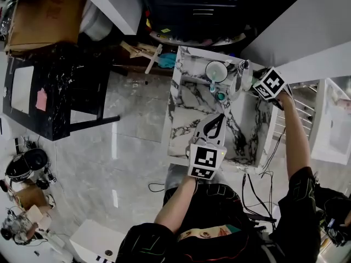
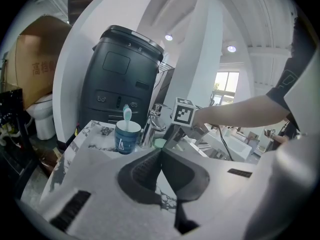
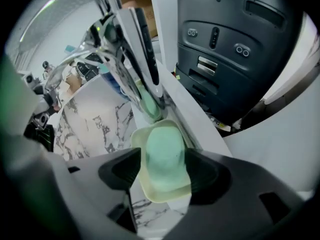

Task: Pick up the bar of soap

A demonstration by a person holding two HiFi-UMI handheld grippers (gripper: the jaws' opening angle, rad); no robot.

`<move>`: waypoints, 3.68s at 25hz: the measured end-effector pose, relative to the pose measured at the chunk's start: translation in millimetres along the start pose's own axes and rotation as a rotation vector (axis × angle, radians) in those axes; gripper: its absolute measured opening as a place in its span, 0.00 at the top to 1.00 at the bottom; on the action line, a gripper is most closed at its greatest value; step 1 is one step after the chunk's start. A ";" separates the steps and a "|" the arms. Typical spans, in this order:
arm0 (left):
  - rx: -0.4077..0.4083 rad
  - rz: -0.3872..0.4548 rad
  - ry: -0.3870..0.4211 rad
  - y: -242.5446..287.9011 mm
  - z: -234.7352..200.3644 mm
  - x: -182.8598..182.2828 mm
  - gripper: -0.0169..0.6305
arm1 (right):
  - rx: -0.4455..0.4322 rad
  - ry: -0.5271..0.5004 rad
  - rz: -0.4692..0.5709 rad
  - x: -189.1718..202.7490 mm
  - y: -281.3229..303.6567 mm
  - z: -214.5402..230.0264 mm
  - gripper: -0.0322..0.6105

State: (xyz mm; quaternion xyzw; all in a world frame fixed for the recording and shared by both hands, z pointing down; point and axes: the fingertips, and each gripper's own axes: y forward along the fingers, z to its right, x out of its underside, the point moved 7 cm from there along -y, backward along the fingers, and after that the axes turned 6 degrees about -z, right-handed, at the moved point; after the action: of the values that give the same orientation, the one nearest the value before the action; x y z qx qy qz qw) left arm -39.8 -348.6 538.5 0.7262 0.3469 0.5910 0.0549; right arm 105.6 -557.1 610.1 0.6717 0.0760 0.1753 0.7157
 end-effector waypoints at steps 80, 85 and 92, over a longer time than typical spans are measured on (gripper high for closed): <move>-0.256 0.346 0.117 -71.3 74.0 -108.0 0.96 | 0.341 0.388 1.276 130.4 -240.5 -161.1 0.56; -0.256 0.349 0.144 -71.9 77.7 -114.1 0.96 | 0.361 0.378 1.293 131.1 -244.8 -160.3 0.56; -0.256 0.351 0.146 -72.2 80.4 -118.1 0.96 | 0.368 0.362 1.312 131.5 -249.1 -159.3 0.56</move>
State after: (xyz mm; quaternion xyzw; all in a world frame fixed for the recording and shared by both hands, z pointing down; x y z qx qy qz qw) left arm -6.6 -334.9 382.5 0.7180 0.1404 0.6815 0.0176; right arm 209.8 -370.8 366.9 0.6495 -0.1985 0.6638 0.3131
